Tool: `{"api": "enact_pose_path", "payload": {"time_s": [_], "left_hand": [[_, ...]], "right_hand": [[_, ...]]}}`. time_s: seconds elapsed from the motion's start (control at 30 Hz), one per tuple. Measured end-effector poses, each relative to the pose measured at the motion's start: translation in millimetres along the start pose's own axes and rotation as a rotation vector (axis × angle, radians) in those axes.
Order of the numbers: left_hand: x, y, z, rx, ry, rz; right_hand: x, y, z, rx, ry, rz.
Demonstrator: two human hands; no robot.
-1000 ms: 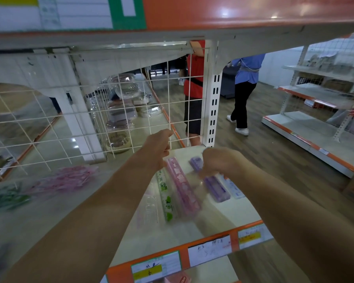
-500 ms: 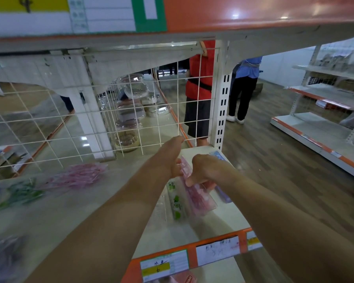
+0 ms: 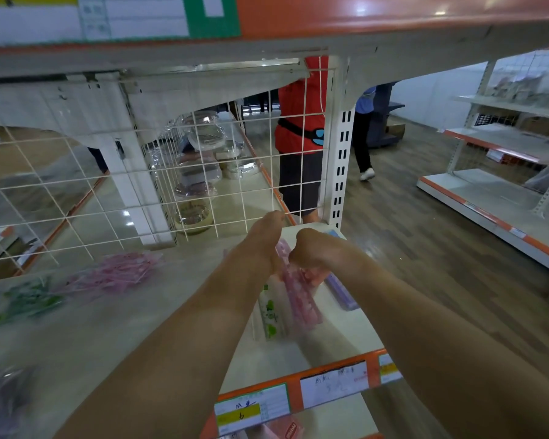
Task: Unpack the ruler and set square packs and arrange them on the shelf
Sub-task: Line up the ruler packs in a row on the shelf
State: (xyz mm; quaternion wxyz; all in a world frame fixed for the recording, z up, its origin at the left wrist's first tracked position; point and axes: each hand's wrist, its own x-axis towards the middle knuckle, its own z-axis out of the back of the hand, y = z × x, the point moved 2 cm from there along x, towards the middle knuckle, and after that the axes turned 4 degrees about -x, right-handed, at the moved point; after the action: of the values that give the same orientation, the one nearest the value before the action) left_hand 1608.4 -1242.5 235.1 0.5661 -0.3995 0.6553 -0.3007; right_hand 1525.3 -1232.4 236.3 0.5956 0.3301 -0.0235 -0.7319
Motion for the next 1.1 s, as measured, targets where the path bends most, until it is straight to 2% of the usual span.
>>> {"api": "enact_pose_path", "payload": {"time_s": [0.13,0.4,0.73,0.83,0.93,1.0,1.1], "left_hand": [[0.0,-2.8,4.0,-0.114,-0.029,0.043],[-4.9,-3.6,7.4,-0.062,-0.048,0.081],[-7.1,-3.5,10.4,-0.064,-0.017,0.157],[-5.8,-9.0,15.7,0.031,-0.011,0.05],[-12.6,-19.0,14.9,0.015,0.037,-0.112],[-22.2,-25.0,6.8,-0.034,0.133,-0.27],[-31.9,-19.2,-5.0,0.07,0.196,-0.472]], "right_hand": [[6.9,-5.2,-3.5,0.078,0.003,-0.022],[8.0,-0.1,-11.5,0.112,0.096,-0.03],[-6.8,9.7,-8.9,-0.003,0.041,0.112],[-12.5,6.5,5.0,0.044,-0.03,0.157],[-14.8,3.6,28.1,0.114,-0.234,0.288],[-15.4,-0.2,36.9,0.2,-0.351,0.411],[-19.5,-9.0,34.8,0.251,-0.387,0.521]]}}
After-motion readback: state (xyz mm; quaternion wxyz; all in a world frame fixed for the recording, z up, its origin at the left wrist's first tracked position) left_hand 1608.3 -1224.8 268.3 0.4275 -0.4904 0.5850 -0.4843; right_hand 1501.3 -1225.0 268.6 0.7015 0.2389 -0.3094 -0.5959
